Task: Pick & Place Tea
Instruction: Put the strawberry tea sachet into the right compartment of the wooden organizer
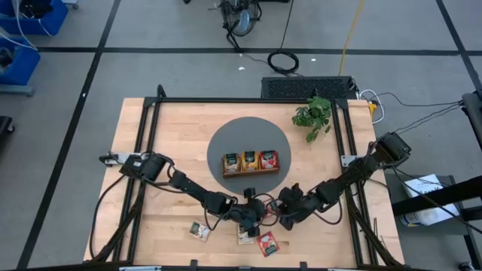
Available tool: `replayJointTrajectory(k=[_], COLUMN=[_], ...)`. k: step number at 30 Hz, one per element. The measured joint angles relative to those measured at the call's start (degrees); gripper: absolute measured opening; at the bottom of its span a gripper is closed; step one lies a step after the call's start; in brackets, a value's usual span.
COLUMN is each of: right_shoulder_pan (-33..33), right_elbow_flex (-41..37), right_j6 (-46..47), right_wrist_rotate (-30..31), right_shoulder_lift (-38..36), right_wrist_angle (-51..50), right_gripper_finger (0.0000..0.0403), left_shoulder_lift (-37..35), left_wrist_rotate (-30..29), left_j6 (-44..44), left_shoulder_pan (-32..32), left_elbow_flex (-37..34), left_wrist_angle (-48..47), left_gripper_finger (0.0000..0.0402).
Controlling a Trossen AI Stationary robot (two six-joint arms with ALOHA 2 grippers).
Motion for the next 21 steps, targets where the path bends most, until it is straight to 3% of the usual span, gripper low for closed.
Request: replayJointTrajectory(k=[5,16,21], right_shoulder_pan=[-0.68,-1.85,-2.16], right_elbow_flex=[-3.69,-6.29,-6.37], right_j6=[0.23,1.15,-3.17], right_wrist_rotate=[-1.06,-1.34,-2.96], right_shoulder_lift=[-0.05,-0.07,-0.02], right_wrist_angle=[7.07,8.22,7.83], right_gripper_finger=[0.0088,0.0061,0.0046], left_shoulder_lift=[0.11,0.29,0.29], left_wrist_rotate=[0.01,-1.46,-1.46], left_j6=[1.11,5.76,6.11], left_shoulder_pan=[0.29,-0.17,-0.19], left_elbow_flex=[-0.05,-0.16,-0.18], left_wrist_angle=[0.84,3.08,3.41], left_gripper_finger=[0.0035,0.0035,0.0035])
